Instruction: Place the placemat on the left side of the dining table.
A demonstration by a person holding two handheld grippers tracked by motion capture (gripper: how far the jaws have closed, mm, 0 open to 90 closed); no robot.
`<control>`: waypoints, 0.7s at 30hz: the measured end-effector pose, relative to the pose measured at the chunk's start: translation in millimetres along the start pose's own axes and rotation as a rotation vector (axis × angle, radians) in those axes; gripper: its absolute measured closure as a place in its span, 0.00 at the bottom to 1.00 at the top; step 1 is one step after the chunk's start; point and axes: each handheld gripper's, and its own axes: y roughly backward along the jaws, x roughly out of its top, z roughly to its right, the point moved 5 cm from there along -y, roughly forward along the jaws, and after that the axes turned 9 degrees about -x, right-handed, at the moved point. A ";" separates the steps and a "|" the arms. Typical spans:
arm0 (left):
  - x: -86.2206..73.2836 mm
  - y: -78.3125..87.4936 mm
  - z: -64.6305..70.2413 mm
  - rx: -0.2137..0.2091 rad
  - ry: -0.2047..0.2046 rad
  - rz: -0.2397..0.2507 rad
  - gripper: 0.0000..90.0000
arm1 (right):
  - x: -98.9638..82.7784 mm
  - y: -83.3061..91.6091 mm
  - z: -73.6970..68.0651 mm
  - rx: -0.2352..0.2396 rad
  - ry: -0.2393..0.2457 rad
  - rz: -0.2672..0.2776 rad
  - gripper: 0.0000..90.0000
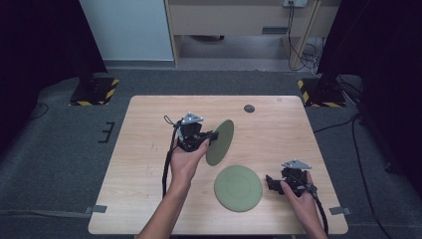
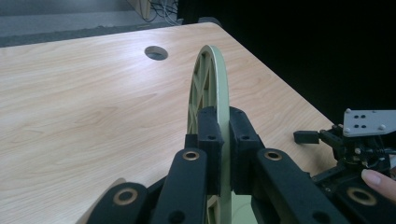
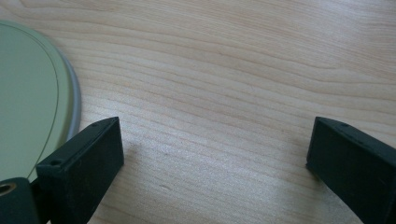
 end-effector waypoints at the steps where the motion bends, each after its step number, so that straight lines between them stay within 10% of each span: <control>1: 1.2 3.7 -3.1 0.007 0.004 0.004 0.95 | 0.0 0.0 0.0 0.000 0.000 0.000 0.04; 21: -0.8 26.7 -37.1 0.080 0.055 0.008 0.95 | 0.1 -0.4 -0.5 0.005 0.004 -0.002 0.03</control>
